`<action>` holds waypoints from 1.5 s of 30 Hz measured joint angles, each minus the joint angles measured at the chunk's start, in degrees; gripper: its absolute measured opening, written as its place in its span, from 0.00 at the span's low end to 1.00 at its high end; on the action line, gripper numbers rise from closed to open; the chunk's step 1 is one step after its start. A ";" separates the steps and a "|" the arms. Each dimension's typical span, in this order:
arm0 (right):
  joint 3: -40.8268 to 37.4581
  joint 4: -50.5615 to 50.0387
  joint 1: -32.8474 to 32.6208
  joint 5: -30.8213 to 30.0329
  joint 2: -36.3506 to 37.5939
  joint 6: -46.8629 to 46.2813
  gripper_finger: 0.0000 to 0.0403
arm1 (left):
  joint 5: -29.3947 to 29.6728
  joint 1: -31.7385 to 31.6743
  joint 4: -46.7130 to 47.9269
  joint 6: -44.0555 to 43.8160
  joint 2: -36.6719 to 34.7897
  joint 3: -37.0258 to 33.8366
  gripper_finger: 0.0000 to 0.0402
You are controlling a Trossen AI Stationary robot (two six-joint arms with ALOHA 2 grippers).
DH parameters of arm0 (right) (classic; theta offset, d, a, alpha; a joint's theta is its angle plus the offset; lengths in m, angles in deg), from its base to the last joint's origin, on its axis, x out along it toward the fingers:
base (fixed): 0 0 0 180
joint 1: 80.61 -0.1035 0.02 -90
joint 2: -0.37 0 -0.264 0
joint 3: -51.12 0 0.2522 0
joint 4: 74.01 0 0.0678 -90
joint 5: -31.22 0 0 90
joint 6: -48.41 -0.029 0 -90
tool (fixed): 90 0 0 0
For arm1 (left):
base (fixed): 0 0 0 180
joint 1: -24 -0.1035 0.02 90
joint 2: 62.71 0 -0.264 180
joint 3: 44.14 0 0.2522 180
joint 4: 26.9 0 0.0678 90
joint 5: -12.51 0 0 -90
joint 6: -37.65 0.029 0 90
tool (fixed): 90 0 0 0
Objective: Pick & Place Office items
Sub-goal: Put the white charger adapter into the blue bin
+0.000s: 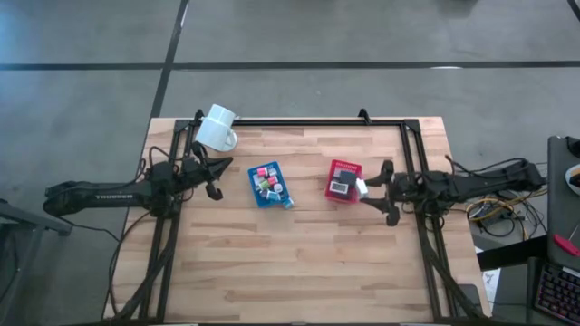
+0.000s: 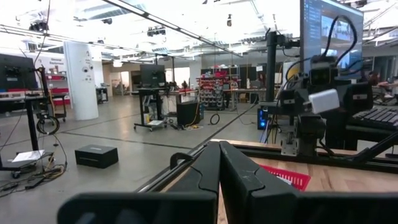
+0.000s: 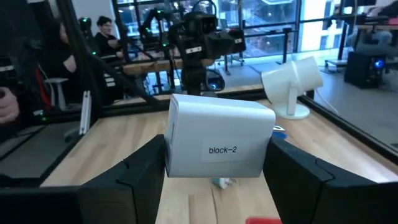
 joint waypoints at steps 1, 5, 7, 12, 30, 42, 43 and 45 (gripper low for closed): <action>-1.15 0.14 0.01 0.00 1.18 -0.01 0.55 | -0.02 0.01 0.00 0.00 0.00 0.01 0.02; -3.74 -0.48 0.01 0.03 5.26 -0.87 0.55 | -0.15 0.02 0.02 0.00 0.00 0.01 0.02; -4.66 -0.45 0.02 0.03 6.64 -1.21 0.55 | -0.15 0.01 0.00 0.00 0.00 0.00 0.02; -7.12 -0.16 0.00 0.66 7.98 -3.37 0.54 | -0.15 0.00 0.02 0.00 0.00 0.02 0.02; 12.61 -2.99 1.22 -5.25 -18.15 -0.07 0.51 | 0.21 0.00 0.00 0.44 0.00 0.00 0.02; 37.98 -4.77 8.40 -2.65 -54.26 14.29 0.51 | 1.62 0.02 0.00 0.53 0.00 0.00 0.02; 40.25 -5.16 9.09 -1.39 -56.99 14.77 0.51 | 1.62 0.02 0.00 0.63 0.00 0.00 0.02; 45.25 -7.54 10.48 0.90 -62.01 14.96 0.51 | 1.62 0.02 0.00 0.63 0.00 0.00 0.02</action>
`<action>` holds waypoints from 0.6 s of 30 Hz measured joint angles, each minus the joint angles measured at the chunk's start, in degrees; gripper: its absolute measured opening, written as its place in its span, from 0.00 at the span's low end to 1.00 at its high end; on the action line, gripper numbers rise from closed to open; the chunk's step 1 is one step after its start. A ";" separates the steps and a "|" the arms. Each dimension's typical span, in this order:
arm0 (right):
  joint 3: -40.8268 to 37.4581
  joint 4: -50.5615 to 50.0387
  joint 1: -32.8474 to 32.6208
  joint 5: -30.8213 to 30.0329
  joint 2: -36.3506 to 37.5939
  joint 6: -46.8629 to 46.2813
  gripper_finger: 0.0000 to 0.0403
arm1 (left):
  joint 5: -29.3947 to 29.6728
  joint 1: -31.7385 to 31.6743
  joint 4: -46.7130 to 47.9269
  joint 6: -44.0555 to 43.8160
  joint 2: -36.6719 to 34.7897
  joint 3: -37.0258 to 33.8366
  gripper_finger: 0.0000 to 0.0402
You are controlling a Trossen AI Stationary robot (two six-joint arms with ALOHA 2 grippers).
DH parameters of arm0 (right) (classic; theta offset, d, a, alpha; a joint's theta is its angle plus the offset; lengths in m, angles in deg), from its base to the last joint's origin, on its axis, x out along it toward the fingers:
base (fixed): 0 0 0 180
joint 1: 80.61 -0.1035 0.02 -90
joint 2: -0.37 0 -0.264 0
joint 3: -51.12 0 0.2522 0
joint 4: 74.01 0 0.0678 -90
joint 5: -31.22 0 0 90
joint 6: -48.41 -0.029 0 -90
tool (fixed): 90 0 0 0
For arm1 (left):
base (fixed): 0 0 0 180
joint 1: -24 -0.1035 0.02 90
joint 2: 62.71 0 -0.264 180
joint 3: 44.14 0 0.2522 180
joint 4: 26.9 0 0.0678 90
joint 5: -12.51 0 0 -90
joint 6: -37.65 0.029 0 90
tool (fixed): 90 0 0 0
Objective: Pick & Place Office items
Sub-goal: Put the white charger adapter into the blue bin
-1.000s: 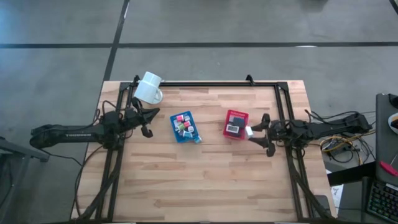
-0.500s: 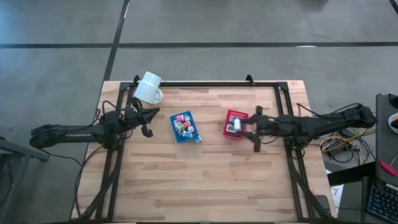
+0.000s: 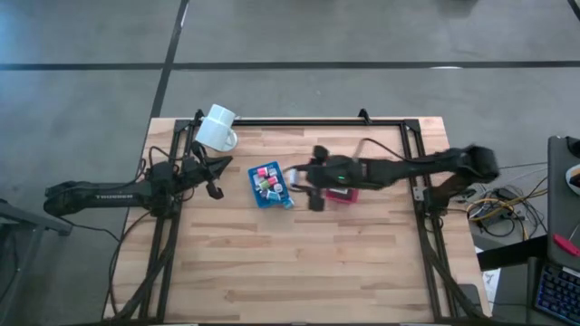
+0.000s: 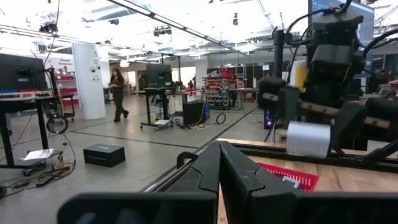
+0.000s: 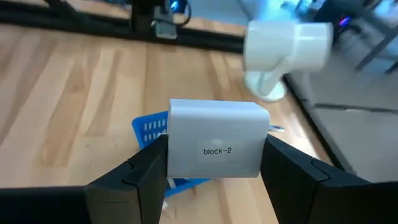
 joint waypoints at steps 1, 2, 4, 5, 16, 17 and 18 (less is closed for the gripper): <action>2.91 -1.99 0.54 0.38 -2.66 0.08 0.51 | 0.00 0.00 0.00 0.00 0.00 0.00 0.02; 5.57 -4.01 1.07 0.41 -5.08 0.14 0.51 | 0.00 0.00 0.00 0.00 0.00 0.00 0.02; 10.66 -8.05 1.94 0.41 -10.04 0.91 0.51 | 0.00 0.00 0.00 0.01 0.00 0.00 0.02; 12.89 -9.69 2.24 0.45 -12.34 1.47 0.51 | 0.00 0.00 0.00 0.00 0.00 0.00 0.02; 27.31 -17.11 6.12 8.60 -27.72 4.40 0.52 | 0.00 0.00 0.00 0.02 0.00 0.00 0.02; 28.18 -18.17 6.52 9.53 -28.46 4.39 0.52 | 0.00 0.00 0.00 0.02 0.00 0.00 0.02; 28.83 -19.14 6.82 10.41 -29.08 4.35 0.52 | 0.00 -0.01 0.00 0.01 0.00 0.00 0.02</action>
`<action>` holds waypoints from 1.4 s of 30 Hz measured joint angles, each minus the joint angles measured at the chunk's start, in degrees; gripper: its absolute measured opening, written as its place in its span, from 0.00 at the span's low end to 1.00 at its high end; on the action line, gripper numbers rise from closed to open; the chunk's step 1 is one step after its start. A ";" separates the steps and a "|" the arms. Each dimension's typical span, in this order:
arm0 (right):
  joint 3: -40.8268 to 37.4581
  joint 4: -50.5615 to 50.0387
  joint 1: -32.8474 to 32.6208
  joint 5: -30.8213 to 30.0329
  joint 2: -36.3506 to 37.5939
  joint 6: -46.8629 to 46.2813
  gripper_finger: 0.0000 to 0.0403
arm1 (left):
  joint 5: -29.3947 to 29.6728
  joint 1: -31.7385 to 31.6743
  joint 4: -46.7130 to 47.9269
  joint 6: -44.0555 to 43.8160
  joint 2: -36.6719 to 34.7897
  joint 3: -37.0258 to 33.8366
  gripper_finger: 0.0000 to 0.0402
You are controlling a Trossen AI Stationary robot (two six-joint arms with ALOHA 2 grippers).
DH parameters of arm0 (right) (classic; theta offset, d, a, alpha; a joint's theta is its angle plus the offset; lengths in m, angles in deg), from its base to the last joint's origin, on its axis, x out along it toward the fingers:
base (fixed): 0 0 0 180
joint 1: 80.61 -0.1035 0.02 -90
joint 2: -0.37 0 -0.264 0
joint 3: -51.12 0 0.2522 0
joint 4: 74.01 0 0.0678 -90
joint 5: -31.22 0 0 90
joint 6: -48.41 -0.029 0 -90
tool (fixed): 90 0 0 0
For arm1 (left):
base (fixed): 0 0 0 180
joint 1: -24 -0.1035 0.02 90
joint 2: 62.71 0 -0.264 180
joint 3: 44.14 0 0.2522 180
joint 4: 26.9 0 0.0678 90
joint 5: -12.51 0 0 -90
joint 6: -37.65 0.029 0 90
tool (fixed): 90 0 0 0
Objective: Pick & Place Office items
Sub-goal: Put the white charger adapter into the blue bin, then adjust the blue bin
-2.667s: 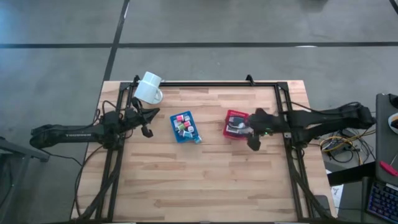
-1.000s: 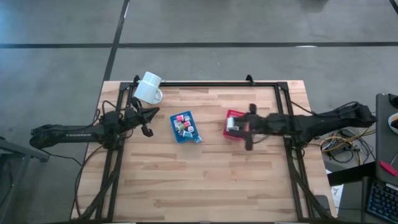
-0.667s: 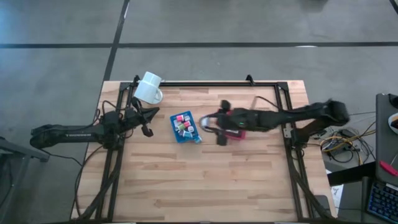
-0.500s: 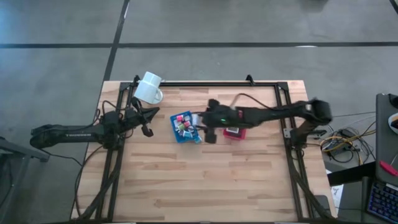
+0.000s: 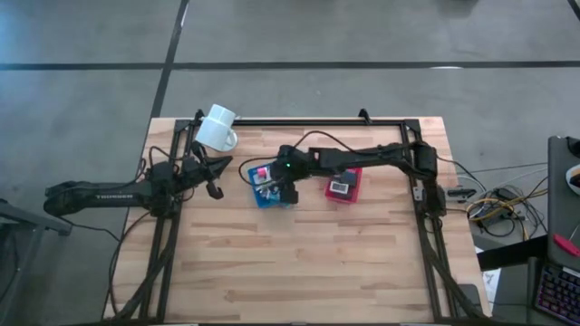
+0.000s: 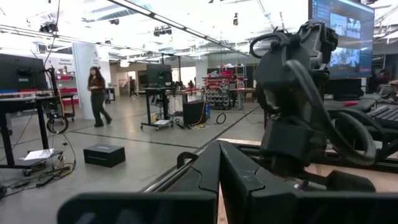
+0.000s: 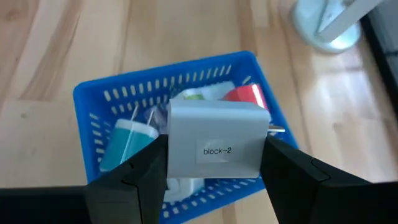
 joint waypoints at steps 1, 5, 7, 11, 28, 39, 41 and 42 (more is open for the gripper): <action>0.65 -0.54 0.23 0.29 -0.78 -0.27 0.52 | 0.00 -0.01 0.00 0.01 0.00 0.00 0.02; 1.56 -1.43 0.98 0.03 -2.75 -4.20 0.56 | -0.03 -0.01 0.01 0.01 0.04 0.00 0.02; 1.55 -1.83 1.31 0.19 -3.02 -4.70 0.60 | -0.04 0.01 0.00 -0.04 0.07 0.00 0.02; 1.52 -4.02 1.31 -1.35 -2.40 -4.94 0.72 | -0.04 -0.01 0.01 -0.05 0.07 0.00 0.02; -28.30 26.15 1.20 11.28 32.35 -4.65 0.70 | -0.11 -0.01 1.28 -0.25 0.11 0.00 0.02; -58.15 32.52 1.04 10.53 59.45 -5.53 0.20 | -4.99 0.03 8.90 0.23 2.48 1.79 0.01; -63.50 36.29 0.25 10.84 62.01 -5.90 0.11 | -5.46 0.05 13.16 -0.01 4.12 4.08 0.01; -66.09 38.79 -0.03 10.83 63.09 -6.25 0.07 | -5.47 0.10 15.09 -0.33 5.28 5.19 0.01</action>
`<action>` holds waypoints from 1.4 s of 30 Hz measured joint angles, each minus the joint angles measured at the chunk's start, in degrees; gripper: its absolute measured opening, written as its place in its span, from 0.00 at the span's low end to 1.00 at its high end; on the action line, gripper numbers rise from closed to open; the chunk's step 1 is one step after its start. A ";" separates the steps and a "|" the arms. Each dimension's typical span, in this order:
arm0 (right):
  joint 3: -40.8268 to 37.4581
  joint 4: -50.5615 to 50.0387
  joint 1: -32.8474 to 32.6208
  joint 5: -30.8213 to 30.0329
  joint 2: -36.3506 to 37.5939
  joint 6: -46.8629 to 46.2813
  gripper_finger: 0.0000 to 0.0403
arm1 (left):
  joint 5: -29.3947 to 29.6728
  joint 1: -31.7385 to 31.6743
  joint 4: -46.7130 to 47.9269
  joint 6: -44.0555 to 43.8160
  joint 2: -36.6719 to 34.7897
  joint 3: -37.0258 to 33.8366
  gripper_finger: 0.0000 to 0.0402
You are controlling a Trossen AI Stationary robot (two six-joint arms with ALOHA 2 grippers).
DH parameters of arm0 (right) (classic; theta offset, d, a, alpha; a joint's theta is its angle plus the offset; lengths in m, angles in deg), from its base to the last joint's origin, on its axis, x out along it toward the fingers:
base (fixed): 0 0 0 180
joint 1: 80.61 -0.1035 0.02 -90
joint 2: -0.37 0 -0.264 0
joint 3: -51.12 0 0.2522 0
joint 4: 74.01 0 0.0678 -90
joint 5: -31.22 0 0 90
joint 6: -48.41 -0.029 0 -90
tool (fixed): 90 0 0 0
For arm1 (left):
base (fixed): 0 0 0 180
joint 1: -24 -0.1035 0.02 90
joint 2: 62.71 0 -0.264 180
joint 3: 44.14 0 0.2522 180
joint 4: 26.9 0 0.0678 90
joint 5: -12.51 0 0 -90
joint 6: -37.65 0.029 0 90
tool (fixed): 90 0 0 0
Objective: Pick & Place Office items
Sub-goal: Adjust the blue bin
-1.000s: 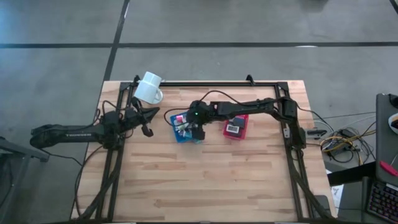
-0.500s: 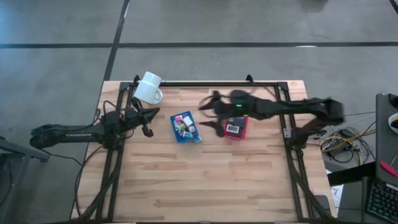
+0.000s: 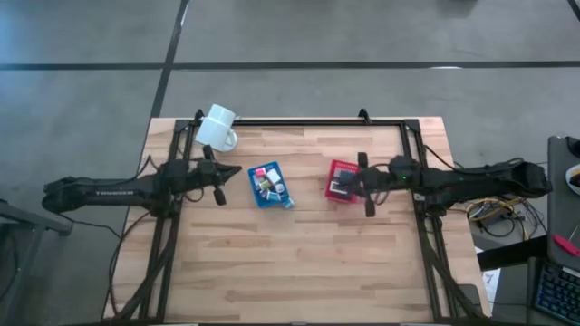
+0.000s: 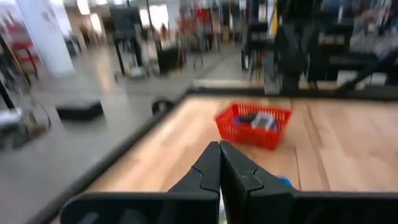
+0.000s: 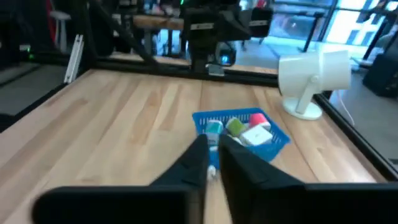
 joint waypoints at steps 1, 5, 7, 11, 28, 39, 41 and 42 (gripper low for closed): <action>-2.27 2.87 -0.18 -0.12 1.04 -0.60 0.04 | -0.14 0.00 1.53 -0.44 1.23 0.90 0.01; -9.19 9.70 -0.44 -0.05 5.05 -3.34 0.03 | -2.77 0.00 2.06 -3.26 7.71 3.82 0.01; -10.98 9.70 -0.16 -0.24 6.83 -3.71 0.02 | -5.96 0.35 2.08 -5.87 11.35 4.95 0.01; -12.34 10.36 0.50 -0.31 11.14 -4.30 0.02 | -13.04 4.61 2.58 -9.60 19.27 6.05 0.00; -13.61 9.87 0.63 -1.80 15.92 -8.65 0.02 | 9.08 25.40 9.48 -19.21 49.77 23.28 0.00; -13.43 6.92 0.63 -1.74 15.92 -8.54 0.02 | 17.06 17.67 20.00 -24.14 58.23 28.67 0.00; -13.32 7.03 0.62 -1.69 15.94 -8.54 0.02 | 17.33 16.28 20.62 -24.12 58.21 28.63 0.00; -13.32 7.09 0.63 -1.67 15.96 -8.54 0.02 | 17.37 15.77 20.63 -23.92 58.21 28.62 0.00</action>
